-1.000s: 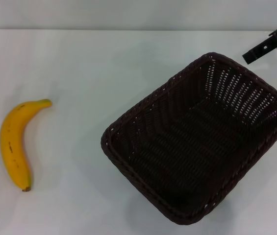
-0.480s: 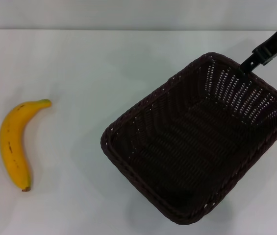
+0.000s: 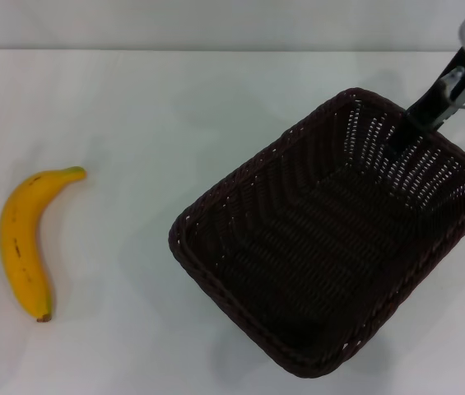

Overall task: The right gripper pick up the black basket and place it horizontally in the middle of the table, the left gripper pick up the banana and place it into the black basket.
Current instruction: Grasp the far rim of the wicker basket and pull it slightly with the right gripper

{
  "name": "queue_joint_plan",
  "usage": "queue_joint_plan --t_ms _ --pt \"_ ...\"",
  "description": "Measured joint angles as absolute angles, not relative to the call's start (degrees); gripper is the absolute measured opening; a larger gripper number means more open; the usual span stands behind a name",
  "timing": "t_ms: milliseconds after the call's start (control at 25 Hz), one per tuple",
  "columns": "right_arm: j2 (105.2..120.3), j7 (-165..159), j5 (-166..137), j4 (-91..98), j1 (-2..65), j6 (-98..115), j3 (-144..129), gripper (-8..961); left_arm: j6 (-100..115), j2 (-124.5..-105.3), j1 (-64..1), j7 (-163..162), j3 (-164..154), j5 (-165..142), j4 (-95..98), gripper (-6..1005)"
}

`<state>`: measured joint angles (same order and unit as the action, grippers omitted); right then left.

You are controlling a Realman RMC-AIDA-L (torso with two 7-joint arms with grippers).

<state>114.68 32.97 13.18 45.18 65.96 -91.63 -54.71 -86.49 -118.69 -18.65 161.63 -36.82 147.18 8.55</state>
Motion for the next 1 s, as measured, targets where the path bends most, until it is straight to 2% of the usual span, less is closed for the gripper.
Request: queue_joint_plan --t_ms 760,1000 --pt "115.16 29.35 12.3 37.06 68.88 -88.33 -61.53 783 -86.39 -118.56 -18.23 161.48 -36.92 145.43 8.49 878" --pt "115.29 27.7 12.28 37.44 68.87 -88.39 -61.84 515 -86.47 -118.56 -18.04 161.45 -36.92 145.3 8.49 878"
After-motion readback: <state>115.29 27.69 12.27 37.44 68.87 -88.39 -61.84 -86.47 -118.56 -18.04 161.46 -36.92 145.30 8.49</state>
